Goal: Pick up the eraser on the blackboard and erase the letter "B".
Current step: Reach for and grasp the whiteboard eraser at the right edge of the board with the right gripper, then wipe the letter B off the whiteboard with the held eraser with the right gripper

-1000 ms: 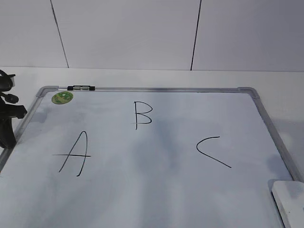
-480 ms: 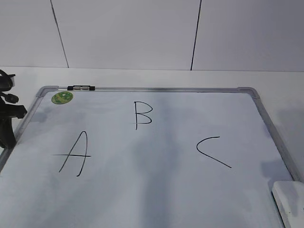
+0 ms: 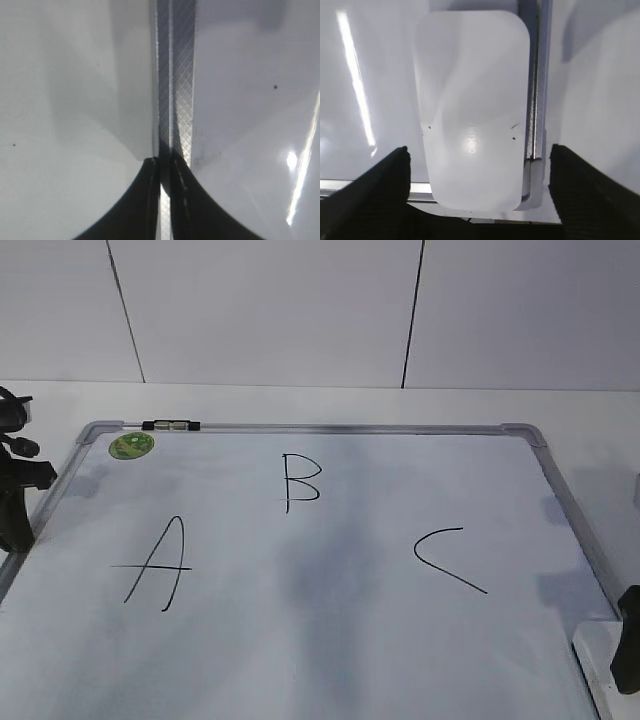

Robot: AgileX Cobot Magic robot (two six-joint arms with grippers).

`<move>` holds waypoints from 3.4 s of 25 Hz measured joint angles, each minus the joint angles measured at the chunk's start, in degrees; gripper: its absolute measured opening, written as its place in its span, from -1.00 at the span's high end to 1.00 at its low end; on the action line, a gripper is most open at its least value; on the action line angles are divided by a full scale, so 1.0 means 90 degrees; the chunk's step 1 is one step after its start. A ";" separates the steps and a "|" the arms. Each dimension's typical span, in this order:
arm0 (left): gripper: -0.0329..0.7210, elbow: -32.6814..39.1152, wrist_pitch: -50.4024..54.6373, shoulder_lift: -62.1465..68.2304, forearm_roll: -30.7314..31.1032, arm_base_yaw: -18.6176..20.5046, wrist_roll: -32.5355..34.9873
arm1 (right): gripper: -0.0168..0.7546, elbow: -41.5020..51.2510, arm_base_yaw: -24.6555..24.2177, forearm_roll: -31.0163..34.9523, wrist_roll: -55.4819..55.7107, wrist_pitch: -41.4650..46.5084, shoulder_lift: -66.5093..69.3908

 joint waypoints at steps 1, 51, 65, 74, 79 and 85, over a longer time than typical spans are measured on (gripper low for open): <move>0.86 0.0000 0.0000 0.0000 0.0000 0.0000 0.0000 | -0.80 -0.0012 0.0000 0.0000 0.0000 -0.0041 0.0027; 0.84 0.0000 -0.0011 0.0000 0.0000 0.0000 0.0000 | -0.58 -0.0234 0.0003 0.0098 -0.0029 -0.0206 0.1479; 0.84 0.0000 -0.0047 0.0000 0.0000 0.0000 0.0000 | -0.47 -0.0239 0.0014 0.0024 -0.0106 -0.0293 0.1479; 0.84 0.0000 -0.0060 0.0000 0.0042 0.0000 0.0000 | -0.47 -0.0254 0.0016 -0.0001 -0.0119 -0.0293 0.1479; 0.84 0.0000 -0.0060 0.0000 0.0064 0.0000 0.0000 | -0.47 -0.0264 0.0016 -0.0001 -0.0119 -0.0226 0.1479; 0.84 0.0000 -0.0060 0.0000 0.0071 0.0000 0.0000 | -0.47 -0.0264 0.0016 -0.0029 -0.0094 -0.0223 0.1411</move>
